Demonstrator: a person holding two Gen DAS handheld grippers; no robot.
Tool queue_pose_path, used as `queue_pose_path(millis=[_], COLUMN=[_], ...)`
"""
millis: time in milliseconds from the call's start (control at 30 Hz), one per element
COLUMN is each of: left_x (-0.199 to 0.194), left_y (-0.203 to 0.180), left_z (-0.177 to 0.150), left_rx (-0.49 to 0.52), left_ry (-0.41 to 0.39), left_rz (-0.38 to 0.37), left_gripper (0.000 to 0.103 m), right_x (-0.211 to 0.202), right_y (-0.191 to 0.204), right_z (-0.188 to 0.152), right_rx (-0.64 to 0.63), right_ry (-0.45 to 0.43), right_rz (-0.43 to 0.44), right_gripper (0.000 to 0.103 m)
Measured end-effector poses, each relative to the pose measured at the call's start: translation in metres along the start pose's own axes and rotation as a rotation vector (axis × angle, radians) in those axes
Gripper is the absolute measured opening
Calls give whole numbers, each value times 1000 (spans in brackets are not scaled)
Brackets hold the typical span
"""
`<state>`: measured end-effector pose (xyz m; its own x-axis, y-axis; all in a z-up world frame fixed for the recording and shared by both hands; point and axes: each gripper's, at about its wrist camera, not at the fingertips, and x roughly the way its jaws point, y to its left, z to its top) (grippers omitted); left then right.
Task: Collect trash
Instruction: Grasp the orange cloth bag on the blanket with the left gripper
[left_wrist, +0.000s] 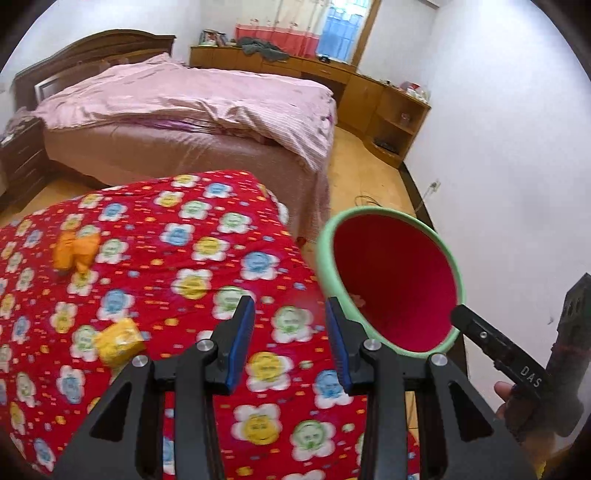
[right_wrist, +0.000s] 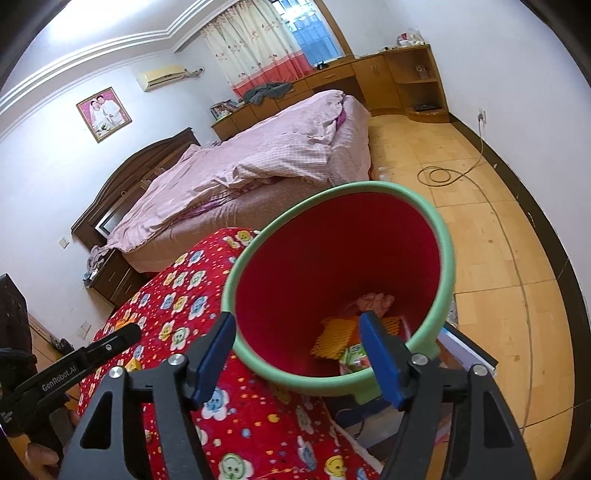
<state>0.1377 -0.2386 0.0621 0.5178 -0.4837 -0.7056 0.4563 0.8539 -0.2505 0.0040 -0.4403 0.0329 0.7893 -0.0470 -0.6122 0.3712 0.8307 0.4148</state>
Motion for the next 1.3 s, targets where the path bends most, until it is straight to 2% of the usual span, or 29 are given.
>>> queue_pose_path(millis=[433, 700, 767, 1000, 1167, 1300], left_x=[-17, 6, 13, 46, 56, 63], left_y=[105, 168, 179, 218, 225, 230], left_z=[23, 37, 38, 42, 44, 41], left_rx=[-130, -174, -185, -276, -290, -336], left_ry=[-23, 10, 18, 62, 50, 63], left_rz=[164, 254, 270, 253, 317, 300], left_gripper=[39, 40, 45, 46, 46, 46], right_x=[20, 41, 47, 62, 69, 72], right_y=[52, 69, 71, 70, 64, 61], right_z=[-1, 3, 4, 3, 1, -1], right_rx=[-65, -79, -82, -86, -66, -52], right_ry=[37, 46, 48, 74, 94, 121], right_rz=[27, 36, 33, 9, 7, 21], right_gripper=[74, 77, 77, 78, 78, 78])
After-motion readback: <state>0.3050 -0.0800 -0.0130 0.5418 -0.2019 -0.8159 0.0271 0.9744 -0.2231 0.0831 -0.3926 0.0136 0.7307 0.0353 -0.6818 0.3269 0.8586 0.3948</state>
